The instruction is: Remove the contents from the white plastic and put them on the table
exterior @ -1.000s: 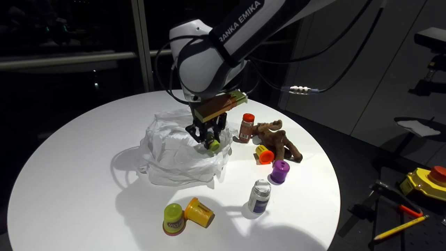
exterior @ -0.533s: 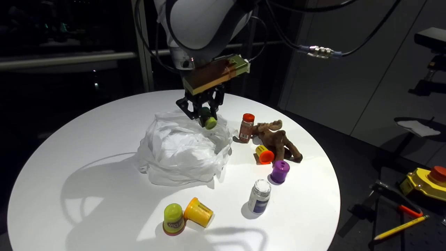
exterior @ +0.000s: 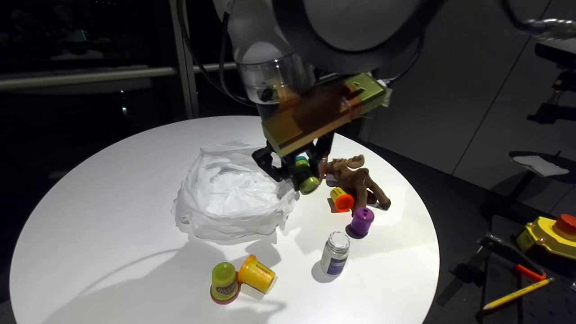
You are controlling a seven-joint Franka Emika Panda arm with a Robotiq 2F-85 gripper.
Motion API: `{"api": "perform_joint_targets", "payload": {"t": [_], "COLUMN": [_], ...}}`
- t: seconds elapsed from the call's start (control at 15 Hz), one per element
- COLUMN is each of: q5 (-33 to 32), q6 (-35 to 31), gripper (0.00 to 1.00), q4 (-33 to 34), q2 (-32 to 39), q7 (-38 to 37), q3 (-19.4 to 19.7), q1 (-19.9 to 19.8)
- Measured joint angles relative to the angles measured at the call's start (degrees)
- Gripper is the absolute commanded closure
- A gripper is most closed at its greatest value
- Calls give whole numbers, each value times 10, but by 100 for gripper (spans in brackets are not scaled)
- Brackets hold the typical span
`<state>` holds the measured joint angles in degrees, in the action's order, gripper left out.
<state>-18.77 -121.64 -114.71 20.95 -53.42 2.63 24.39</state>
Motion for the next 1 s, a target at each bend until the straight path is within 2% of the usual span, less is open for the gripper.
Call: {"api": "perform_joint_targets", "payload": {"t": [0.27,0.53,0.73,1.0], "q5": [8,31,47,64], "q6": [-6,-28,-65,-113], "gripper": [83,83,83,83], "q4": [-124,-216,-250,-252], "q2": [-79,-129,-128,-84], "q7": [-77,-121,-111,-61], "q3": [-33,-53,-59,-60], "q1": [-12,-45,-74,-103]}}
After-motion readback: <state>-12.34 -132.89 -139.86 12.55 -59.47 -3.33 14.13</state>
